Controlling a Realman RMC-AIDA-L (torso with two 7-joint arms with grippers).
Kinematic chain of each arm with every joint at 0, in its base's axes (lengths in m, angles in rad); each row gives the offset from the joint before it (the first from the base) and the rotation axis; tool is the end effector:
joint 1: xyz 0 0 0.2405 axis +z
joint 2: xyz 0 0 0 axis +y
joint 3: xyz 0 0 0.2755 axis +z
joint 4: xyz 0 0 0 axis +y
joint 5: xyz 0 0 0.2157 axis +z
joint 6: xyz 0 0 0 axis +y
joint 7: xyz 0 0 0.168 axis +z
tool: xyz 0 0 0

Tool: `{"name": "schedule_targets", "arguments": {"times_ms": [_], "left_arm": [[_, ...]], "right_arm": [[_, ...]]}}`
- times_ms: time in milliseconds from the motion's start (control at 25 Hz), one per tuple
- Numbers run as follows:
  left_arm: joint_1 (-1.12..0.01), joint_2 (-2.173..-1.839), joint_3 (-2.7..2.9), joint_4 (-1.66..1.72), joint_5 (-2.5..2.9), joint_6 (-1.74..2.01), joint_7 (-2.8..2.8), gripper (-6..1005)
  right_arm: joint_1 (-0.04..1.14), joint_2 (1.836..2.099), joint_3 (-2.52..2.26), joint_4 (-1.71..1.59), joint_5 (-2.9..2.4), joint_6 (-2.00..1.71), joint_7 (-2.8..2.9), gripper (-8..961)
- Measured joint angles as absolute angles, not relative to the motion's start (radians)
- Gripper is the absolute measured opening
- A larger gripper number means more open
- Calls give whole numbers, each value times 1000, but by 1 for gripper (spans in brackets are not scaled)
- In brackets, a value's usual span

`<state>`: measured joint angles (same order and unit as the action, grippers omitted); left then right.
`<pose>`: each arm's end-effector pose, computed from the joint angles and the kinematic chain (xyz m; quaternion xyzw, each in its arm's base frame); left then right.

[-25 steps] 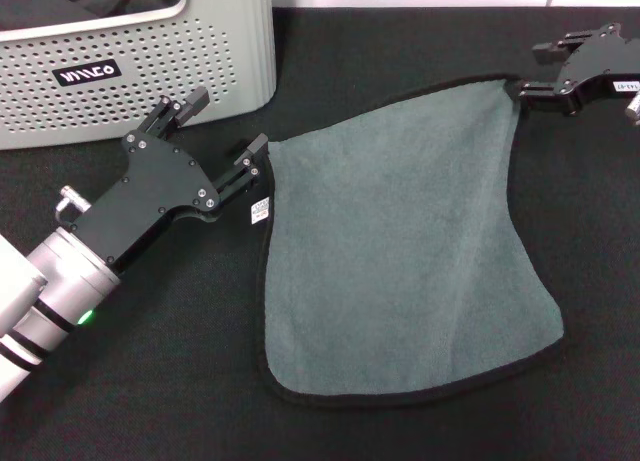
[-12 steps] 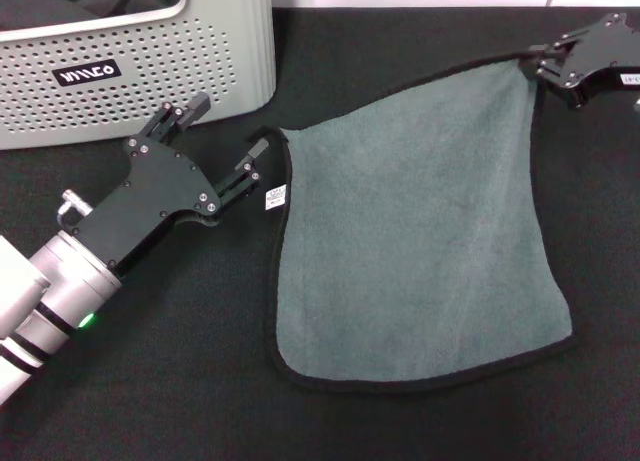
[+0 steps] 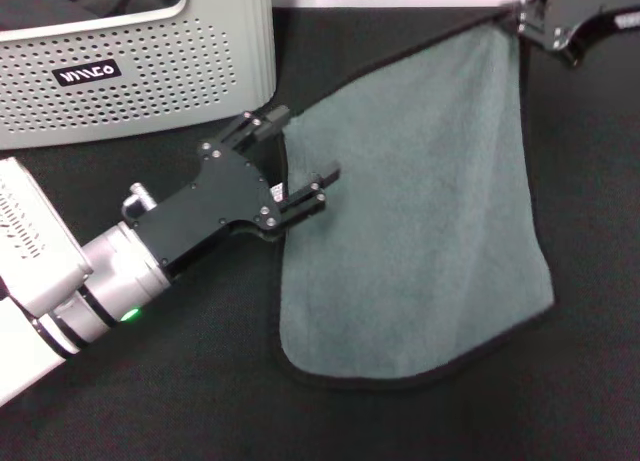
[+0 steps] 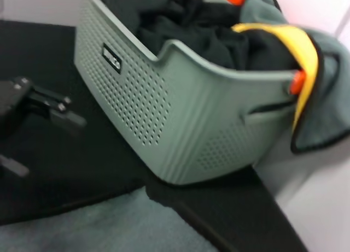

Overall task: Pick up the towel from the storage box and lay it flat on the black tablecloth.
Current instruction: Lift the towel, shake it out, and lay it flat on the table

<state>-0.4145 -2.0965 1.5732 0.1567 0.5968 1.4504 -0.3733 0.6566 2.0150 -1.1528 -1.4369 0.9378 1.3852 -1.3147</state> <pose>-0.2727 0.3088 -0.0853 -0.8577 -0.0646 -0.3749 0.3460 0.1183 0.4264 0.0413 -0.9671 -0.0387 0.0196 0.2507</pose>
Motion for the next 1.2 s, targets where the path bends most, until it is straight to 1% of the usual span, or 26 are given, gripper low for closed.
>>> {"name": "schedule_targets", "arguments": {"times_ms": [120, 480, 680, 720, 880, 1000, 1200], "left_arm": [[-426, -2097, 1600, 163, 598, 1458, -405, 788], [-444, -2098, 1620, 183, 598, 1485, -426, 786], [-444, -2097, 1615, 190, 596, 1514, -427, 786], [-443, -2097, 1614, 190, 595, 1519, -427, 786], [-435, -2096, 1610, 190, 588, 1538, -426, 786], [-438, -2095, 1609, 190, 586, 1539, -426, 786], [-442, -2094, 1587, 190, 584, 1544, -426, 787]], "right_arm": [[702, 2014, -1149, -1597, 856, 1493, -1290, 6], [773, 2009, -1151, -1831, 756, 1663, -1297, 6], [804, 2000, -1158, -1990, 709, 1735, -1305, 7], [821, 1995, -1165, -2024, 701, 1749, -1322, 7], [849, 1991, -1169, -2035, 688, 1754, -1371, 7], [848, 1991, -1166, -2037, 669, 1732, -1439, 7], [781, 2020, -1210, -2038, 567, 1635, -1616, 7]]}}
